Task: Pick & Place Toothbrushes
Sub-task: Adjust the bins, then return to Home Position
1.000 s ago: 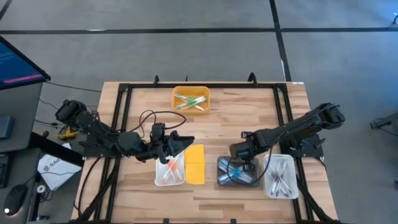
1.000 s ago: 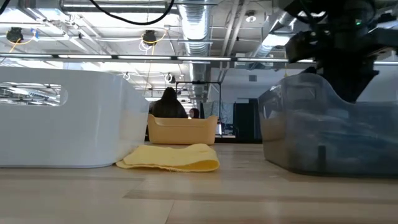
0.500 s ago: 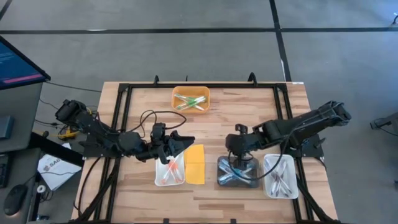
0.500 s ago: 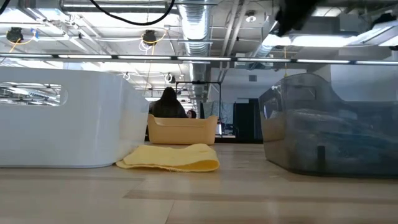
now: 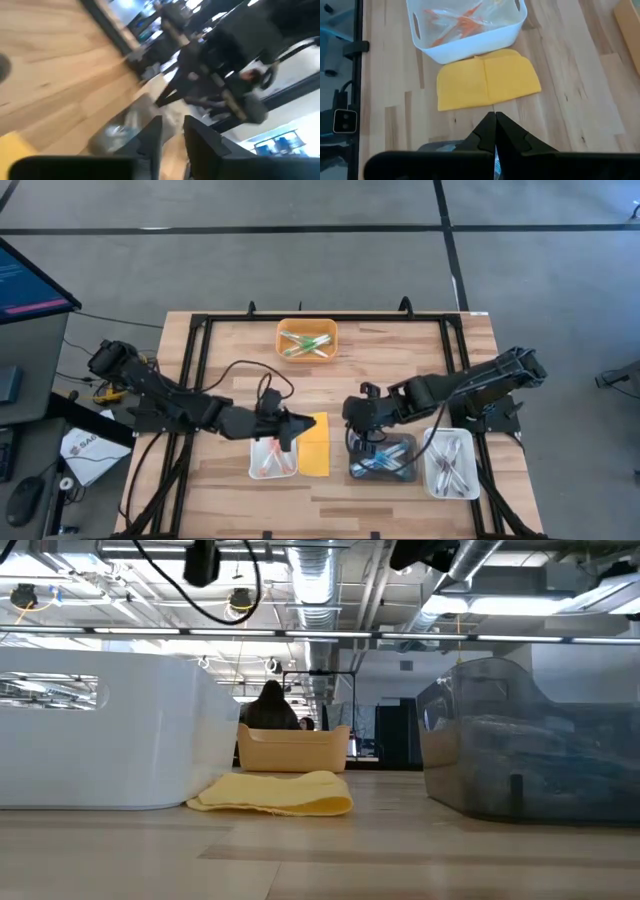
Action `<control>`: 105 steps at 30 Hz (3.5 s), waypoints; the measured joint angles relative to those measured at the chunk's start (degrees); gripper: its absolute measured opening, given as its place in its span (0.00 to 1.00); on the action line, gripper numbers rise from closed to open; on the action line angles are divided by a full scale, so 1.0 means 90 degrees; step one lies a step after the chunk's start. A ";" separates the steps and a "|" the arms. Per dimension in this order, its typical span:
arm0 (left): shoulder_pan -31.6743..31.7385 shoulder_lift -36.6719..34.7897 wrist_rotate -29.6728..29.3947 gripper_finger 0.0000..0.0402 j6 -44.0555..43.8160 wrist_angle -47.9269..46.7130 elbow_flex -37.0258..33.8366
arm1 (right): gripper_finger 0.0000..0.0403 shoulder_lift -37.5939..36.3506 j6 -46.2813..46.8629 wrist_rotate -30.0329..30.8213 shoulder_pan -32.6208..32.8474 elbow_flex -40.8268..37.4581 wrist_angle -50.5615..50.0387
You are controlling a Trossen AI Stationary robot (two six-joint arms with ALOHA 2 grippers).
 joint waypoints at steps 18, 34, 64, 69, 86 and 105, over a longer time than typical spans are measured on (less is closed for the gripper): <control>0.1359 -0.0463 0.1804 0.00 -0.1366 -0.4198 0.0003 | 0.00 -0.0075 0.0282 -0.0196 -0.0606 0.0000 0.0084; 0.1967 -0.0388 0.2114 0.00 -0.1070 -0.5343 -0.0284 | 0.00 -0.0075 0.0282 -0.0191 -0.0601 0.0000 0.0598; 0.2514 0.0419 0.3310 0.00 -0.0042 -0.3405 -0.0757 | 0.00 -0.0078 0.0278 -0.0194 -0.0613 -0.0005 0.0735; 0.2514 0.0425 0.3141 0.00 0.0093 -0.3429 -0.0757 | 0.00 -0.0078 0.0278 -0.0194 -0.0613 -0.0005 0.0706; 0.2683 -0.0868 0.2438 0.00 0.0249 -0.3421 -0.0755 | 0.00 -0.0845 -0.0051 0.0446 -0.0439 -0.0907 0.1484; 0.2676 -0.1114 0.2132 0.00 0.0242 -0.3088 -0.0755 | 0.00 -0.4880 0.0669 0.0854 -0.0921 -0.6389 0.5637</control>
